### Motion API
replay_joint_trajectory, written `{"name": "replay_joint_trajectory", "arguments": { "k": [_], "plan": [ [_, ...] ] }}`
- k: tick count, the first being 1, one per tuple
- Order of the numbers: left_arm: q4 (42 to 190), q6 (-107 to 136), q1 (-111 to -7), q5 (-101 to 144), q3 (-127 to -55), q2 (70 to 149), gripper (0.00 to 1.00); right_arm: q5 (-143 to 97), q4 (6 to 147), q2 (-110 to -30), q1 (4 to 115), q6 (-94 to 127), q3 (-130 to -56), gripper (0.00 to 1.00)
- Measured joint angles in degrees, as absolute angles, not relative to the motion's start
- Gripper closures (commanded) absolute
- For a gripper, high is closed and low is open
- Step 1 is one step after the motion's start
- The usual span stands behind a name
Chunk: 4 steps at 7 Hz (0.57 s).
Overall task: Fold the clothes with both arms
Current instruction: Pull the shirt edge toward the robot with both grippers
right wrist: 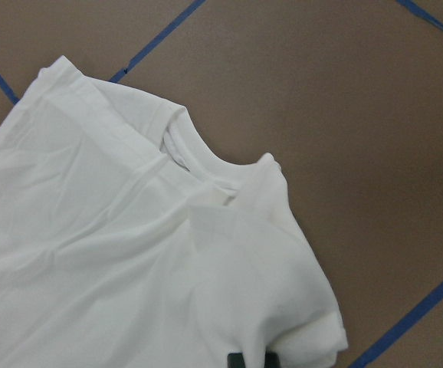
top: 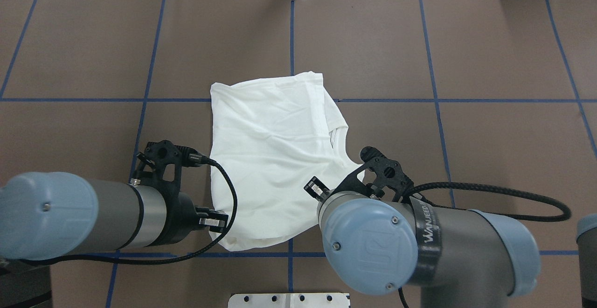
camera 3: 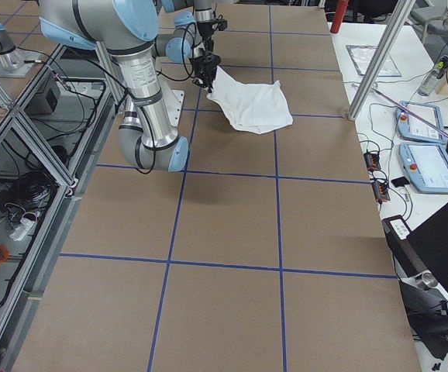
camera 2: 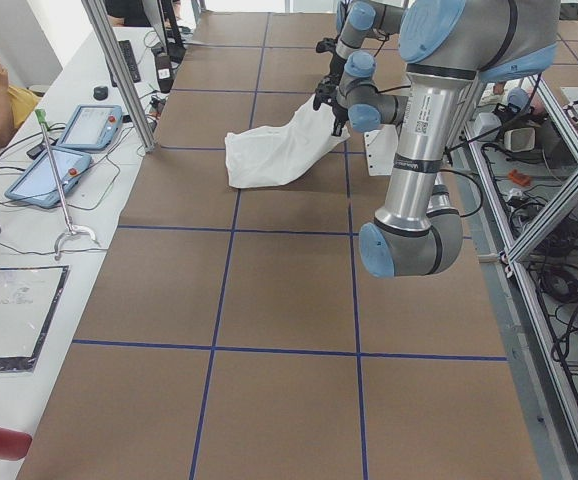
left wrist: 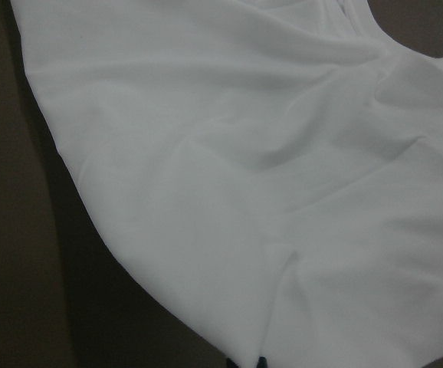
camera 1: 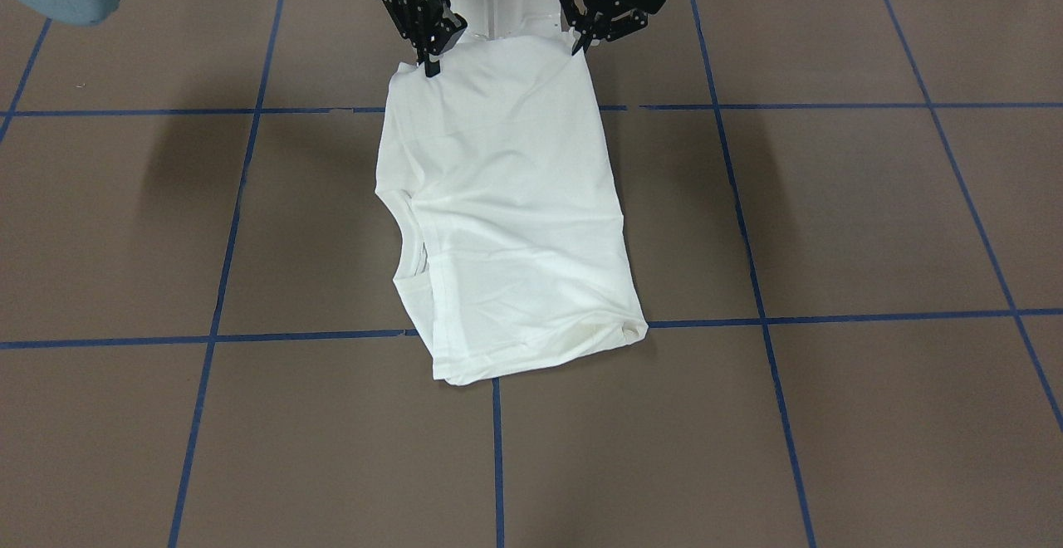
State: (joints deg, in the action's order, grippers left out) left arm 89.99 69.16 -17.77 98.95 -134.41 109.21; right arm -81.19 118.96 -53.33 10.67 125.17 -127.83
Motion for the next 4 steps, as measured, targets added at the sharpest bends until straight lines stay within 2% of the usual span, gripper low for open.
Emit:
{"name": "replay_joint_trajectory", "arguments": {
  "k": [1, 2, 4],
  "plan": [
    [84.64, 69.11, -17.81, 99.67, -137.04, 111.13, 1.00, -81.07, 120.86, -52.51, 10.26, 125.01, -129.04, 1.00],
    [81.95, 69.07, -17.90, 99.76, -136.17, 113.08, 1.00, -80.38, 121.32, -51.90, 10.34, 124.08, -127.99, 1.00],
    [81.72, 68.86, -20.81, 98.45, -129.22, 115.59, 1.00, -78.02, 116.54, -51.21, 12.51, 121.10, -121.29, 1.00]
  ]
}}
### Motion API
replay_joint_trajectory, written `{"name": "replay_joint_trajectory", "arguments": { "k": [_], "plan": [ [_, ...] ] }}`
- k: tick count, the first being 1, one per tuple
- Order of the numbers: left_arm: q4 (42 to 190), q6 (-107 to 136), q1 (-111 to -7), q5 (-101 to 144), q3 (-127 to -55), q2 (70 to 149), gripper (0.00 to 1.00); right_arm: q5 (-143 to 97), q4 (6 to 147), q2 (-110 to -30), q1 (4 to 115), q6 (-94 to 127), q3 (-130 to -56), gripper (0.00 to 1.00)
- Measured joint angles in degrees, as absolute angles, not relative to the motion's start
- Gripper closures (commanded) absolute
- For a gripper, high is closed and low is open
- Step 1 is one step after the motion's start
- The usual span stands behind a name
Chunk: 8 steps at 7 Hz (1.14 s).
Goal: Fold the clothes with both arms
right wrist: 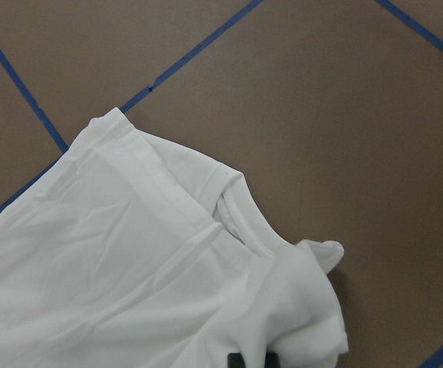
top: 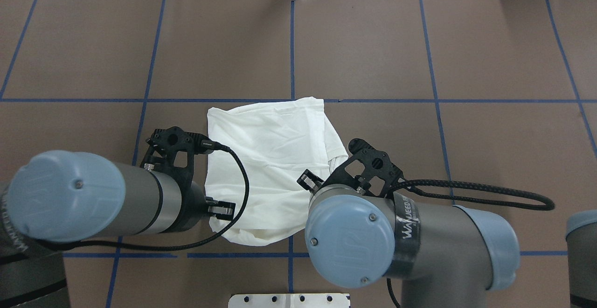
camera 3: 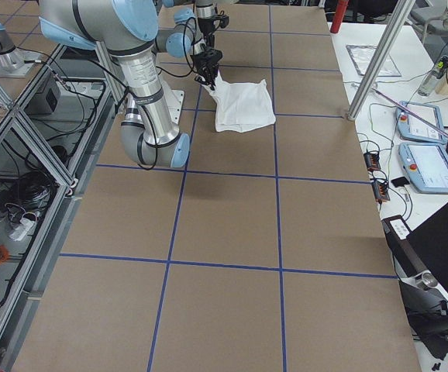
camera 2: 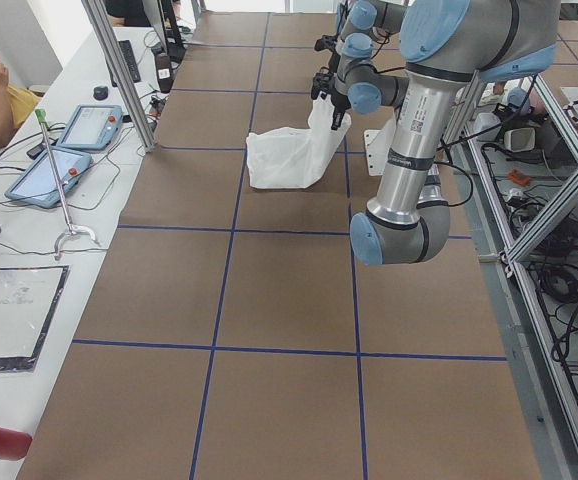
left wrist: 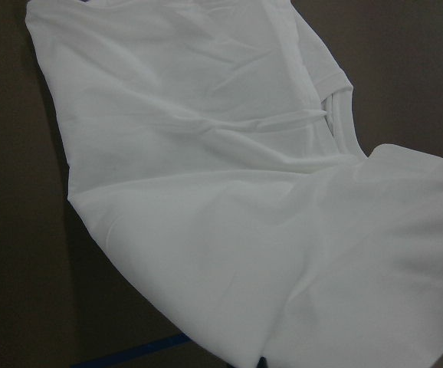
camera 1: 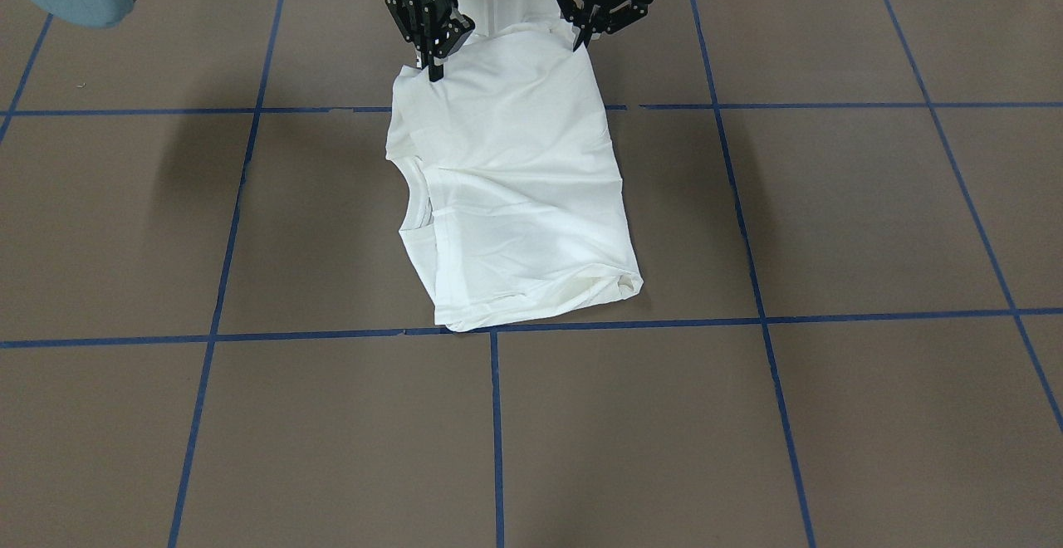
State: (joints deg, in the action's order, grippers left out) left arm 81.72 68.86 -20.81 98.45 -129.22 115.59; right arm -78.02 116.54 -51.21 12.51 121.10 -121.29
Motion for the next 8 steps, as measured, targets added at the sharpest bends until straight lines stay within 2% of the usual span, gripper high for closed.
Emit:
{"name": "replay_joint_trajectory", "arguments": {
  "k": [4, 7, 8],
  "plan": [
    [91.51, 58.86, -32.48, 96.19, -111.90, 119.56, 1.00, -77.04, 103.83, -47.72, 19.06, 116.07, -106.60, 1.00],
    [100.11, 56.49, -35.68, 96.08, -99.35, 123.18, 1.00, -77.00, 96.35, -44.13, 22.29, 113.49, -95.60, 1.00],
    [103.02, 55.47, -36.34, 96.07, -95.97, 123.80, 0.81, -77.00, 93.94, -43.22, 23.15, 112.56, -92.13, 0.78]
  ]
}}
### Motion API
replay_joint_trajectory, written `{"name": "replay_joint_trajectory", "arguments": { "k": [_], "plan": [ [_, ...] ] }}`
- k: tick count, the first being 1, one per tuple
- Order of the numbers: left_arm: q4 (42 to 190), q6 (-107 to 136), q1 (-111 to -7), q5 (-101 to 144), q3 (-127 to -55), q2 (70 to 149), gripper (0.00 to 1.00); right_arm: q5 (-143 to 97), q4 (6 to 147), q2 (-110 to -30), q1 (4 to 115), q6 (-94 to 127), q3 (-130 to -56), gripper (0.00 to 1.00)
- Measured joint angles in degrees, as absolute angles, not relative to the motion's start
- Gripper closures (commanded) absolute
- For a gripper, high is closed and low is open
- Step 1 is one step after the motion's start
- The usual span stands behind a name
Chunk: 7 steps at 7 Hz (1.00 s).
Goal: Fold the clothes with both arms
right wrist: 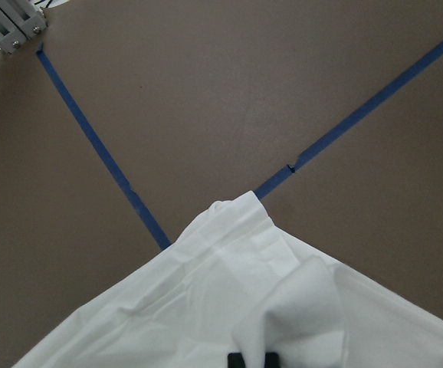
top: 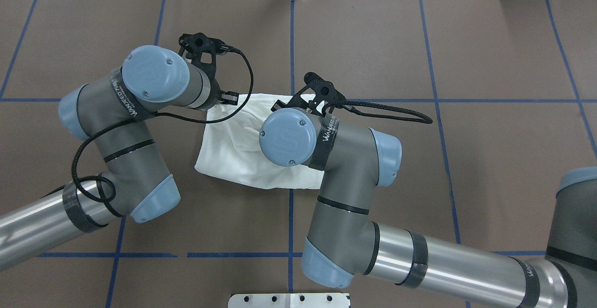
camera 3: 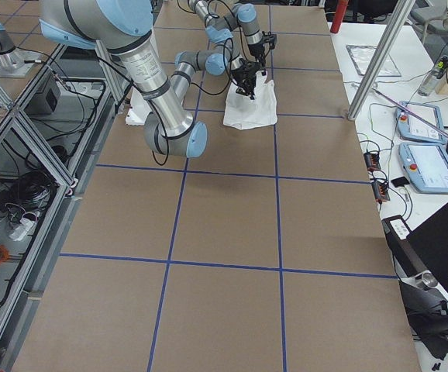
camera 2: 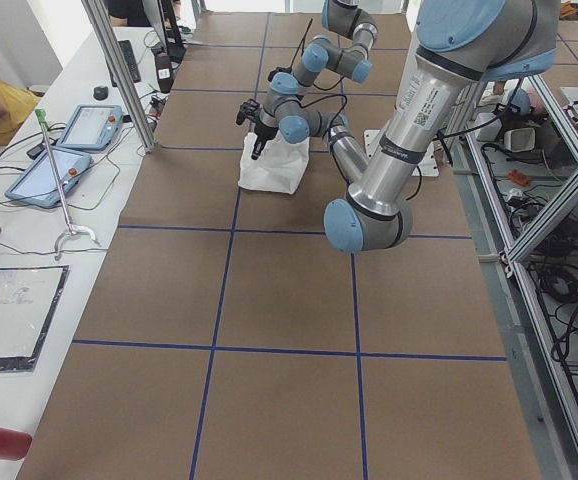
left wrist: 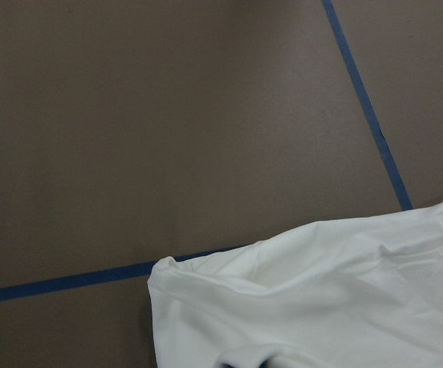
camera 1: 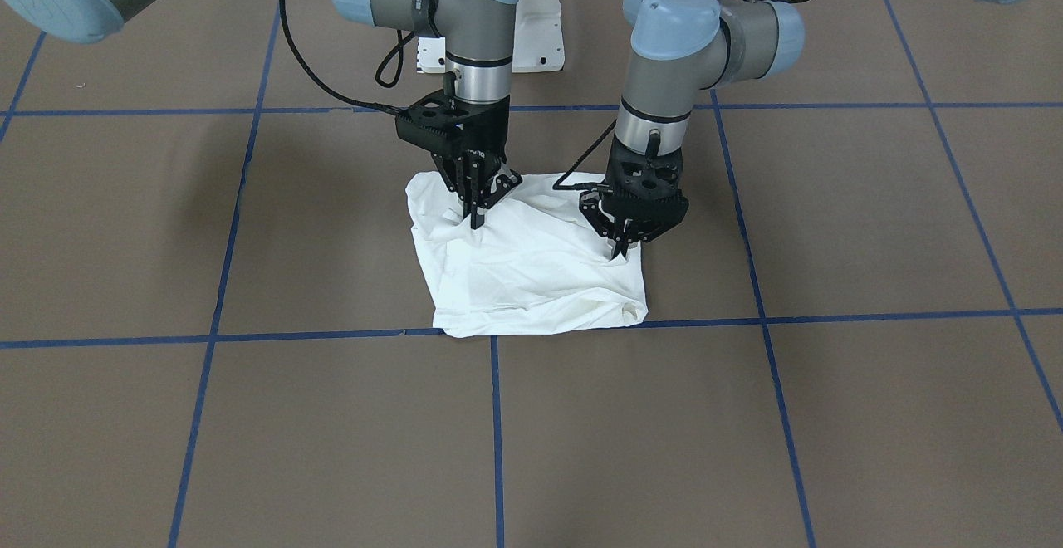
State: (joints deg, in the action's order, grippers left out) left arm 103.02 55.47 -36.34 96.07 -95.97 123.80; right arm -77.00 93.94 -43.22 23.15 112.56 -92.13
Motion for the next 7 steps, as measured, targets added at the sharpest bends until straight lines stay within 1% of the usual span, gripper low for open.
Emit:
{"name": "replay_joint_trajectory", "arguments": {
  "k": [1, 2, 3, 4, 6, 7],
  "plan": [
    [105.19, 54.65, -36.85, 96.07, -92.96, 124.50, 0.01, -76.99, 92.21, -42.72, 23.81, 111.08, -89.66, 0.01],
    [106.41, 54.11, -37.09, 96.06, -91.31, 124.96, 0.00, -77.03, 90.83, -42.42, 24.26, 107.93, -88.23, 0.00],
    [106.93, 53.10, -37.35, 96.16, -91.31, 125.03, 0.00, -77.55, 90.13, -41.88, 24.81, 104.73, -87.70, 0.00],
    [107.03, 51.04, -37.98, 96.47, -93.05, 124.60, 0.00, -78.99, 90.01, -41.28, 25.67, 103.12, -87.73, 0.00],
    [107.03, 47.90, -38.60, 97.76, -97.98, 120.85, 0.00, -81.36, 90.02, -41.37, 26.65, 101.24, -88.72, 0.00],
    [107.04, 47.95, -37.66, 98.06, -98.81, 119.52, 0.00, -82.50, 90.06, -42.92, 26.94, 99.43, -91.23, 0.00]
  ]
}}
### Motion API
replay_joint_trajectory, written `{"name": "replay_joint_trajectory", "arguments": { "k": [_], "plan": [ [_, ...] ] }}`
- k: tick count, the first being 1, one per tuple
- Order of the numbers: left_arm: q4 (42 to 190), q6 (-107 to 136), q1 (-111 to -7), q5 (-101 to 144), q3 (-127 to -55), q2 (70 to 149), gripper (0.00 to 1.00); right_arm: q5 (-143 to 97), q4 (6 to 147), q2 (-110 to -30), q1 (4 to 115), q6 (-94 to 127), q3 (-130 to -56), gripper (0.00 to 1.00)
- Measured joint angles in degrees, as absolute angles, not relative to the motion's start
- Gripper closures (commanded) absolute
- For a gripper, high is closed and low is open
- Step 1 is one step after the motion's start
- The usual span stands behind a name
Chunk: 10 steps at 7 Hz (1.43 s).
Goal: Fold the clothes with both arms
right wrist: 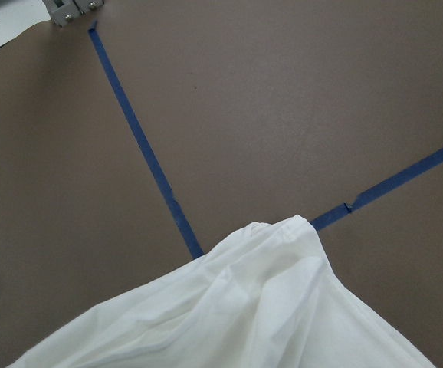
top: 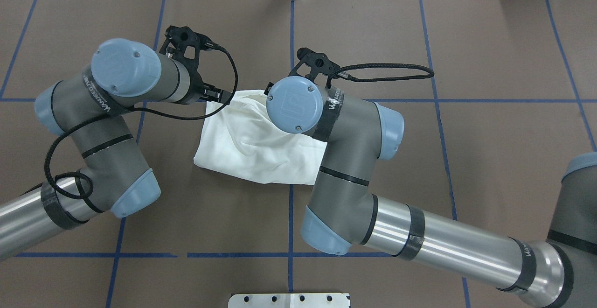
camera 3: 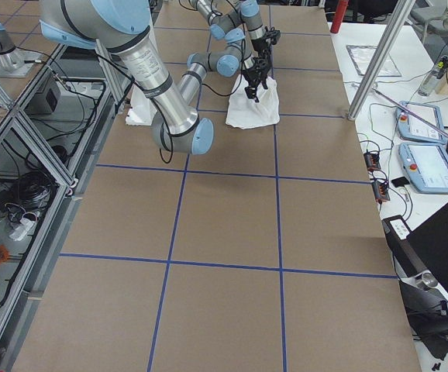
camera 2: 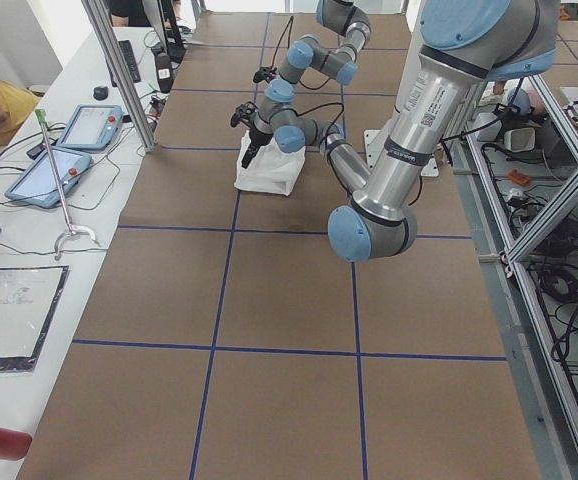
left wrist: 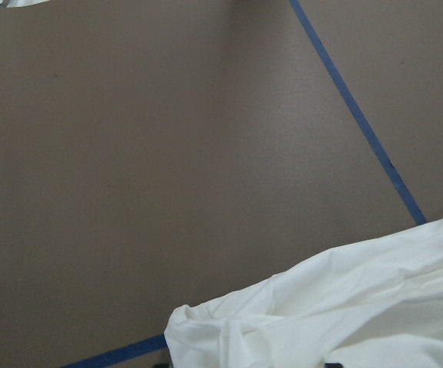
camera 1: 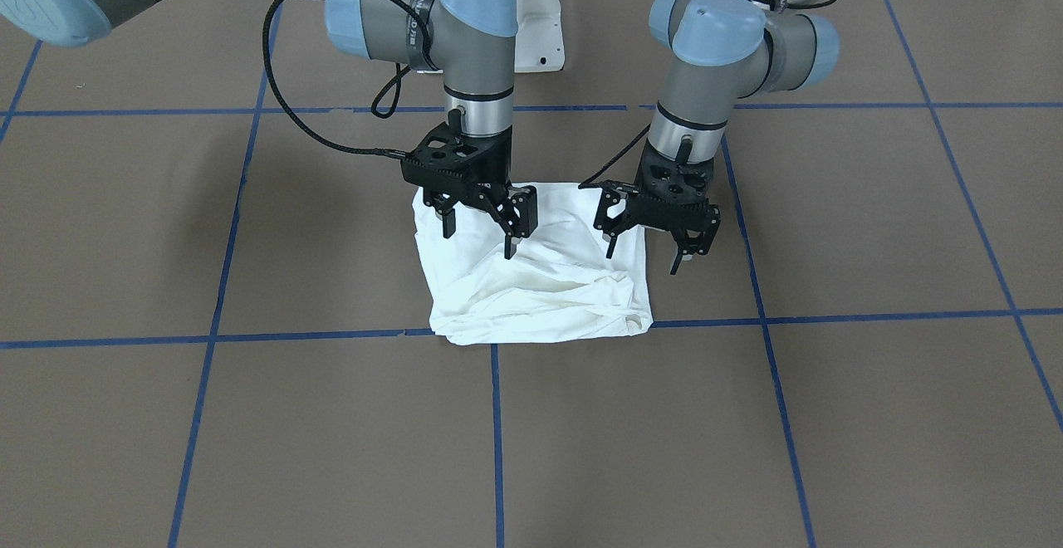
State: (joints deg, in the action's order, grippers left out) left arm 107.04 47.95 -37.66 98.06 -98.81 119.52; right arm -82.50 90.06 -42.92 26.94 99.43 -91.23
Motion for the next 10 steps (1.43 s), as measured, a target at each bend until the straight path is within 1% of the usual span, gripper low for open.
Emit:
{"name": "replay_joint_trajectory", "arguments": {
  "k": [2, 3, 5, 6, 8, 9, 10],
  "plan": [
    [107.05, 51.30, -32.39, 96.16, -97.23, 119.36, 0.00, -85.09, 90.07, -47.85, 27.63, 95.27, -97.88, 0.00],
    [107.07, 52.89, -30.77, 95.12, -95.28, 120.36, 0.00, -85.61, 90.05, -49.24, 27.79, 94.29, -99.63, 0.00],
    [107.15, 53.72, -31.09, 94.16, -90.22, 123.50, 0.00, -85.84, 90.04, -49.95, 27.83, 93.83, -100.53, 0.00],
    [107.77, 54.66, -33.01, 93.74, -86.43, 125.94, 0.00, -85.84, 90.05, -50.11, 27.81, 93.80, -100.60, 0.00],
    [113.07, 56.13, -37.64, 92.59, -74.20, 131.77, 0.00, -85.75, 89.99, -50.32, 27.74, 93.78, -100.58, 0.00],
    [115.15, 55.34, -39.60, 91.11, -69.56, 133.44, 0.00, -85.65, 89.95, -50.37, 27.67, 93.78, -100.42, 0.00],
    [116.04, 53.36, -41.51, 90.31, -67.93, 134.07, 0.00, -85.55, 89.90, -50.37, 27.56, 93.95, -100.24, 0.01]
  ]
}}
